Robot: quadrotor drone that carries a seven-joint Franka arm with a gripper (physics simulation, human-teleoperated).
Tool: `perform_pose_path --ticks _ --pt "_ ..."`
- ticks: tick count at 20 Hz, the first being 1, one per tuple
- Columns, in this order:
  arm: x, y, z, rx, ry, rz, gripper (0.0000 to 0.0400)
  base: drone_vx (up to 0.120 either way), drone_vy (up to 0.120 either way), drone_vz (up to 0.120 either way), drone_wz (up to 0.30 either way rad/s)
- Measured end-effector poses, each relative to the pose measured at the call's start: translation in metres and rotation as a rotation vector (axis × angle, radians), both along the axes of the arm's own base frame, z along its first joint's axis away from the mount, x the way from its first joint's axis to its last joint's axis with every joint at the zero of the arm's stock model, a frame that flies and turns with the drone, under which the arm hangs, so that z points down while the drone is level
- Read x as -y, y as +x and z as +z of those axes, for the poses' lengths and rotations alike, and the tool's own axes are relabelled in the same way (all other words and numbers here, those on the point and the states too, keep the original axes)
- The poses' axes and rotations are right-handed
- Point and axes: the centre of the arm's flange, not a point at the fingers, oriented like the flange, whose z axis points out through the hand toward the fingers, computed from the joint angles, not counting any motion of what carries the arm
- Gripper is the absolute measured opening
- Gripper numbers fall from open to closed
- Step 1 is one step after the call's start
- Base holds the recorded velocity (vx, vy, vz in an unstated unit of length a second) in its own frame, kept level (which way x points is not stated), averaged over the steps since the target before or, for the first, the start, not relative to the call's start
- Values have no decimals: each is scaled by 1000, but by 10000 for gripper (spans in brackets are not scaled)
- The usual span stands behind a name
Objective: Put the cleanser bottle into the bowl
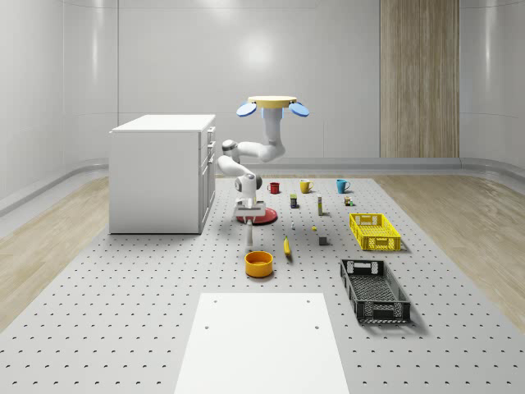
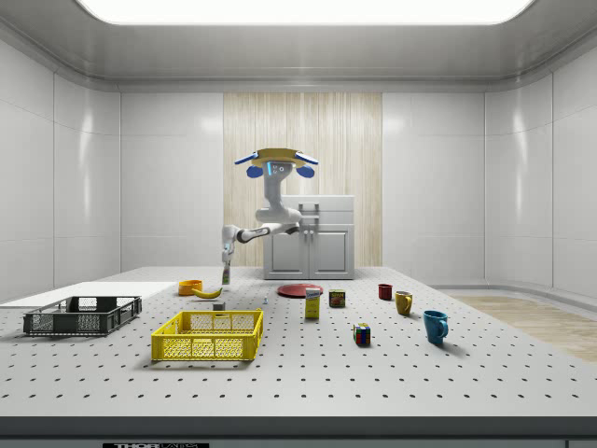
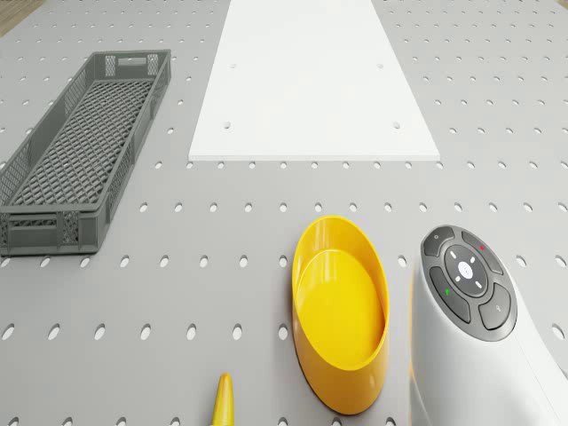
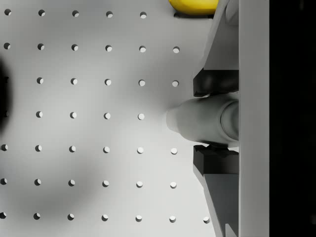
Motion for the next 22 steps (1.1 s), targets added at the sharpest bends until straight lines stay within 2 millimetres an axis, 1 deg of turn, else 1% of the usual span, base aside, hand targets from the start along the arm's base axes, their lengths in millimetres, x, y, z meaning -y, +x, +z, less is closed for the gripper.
perform_pose_path --ticks 6,7,21,22 --pt "0 0 -13 0 0 -1 145 120 120 120 0" --pt "0 0 -14 0 0 1 145 120 40 120 0" --pt "0 0 -18 0 -1 0 145 120 0 0 0" --pt "0 0 -18 0 -1 0 145 120 120 0 0"
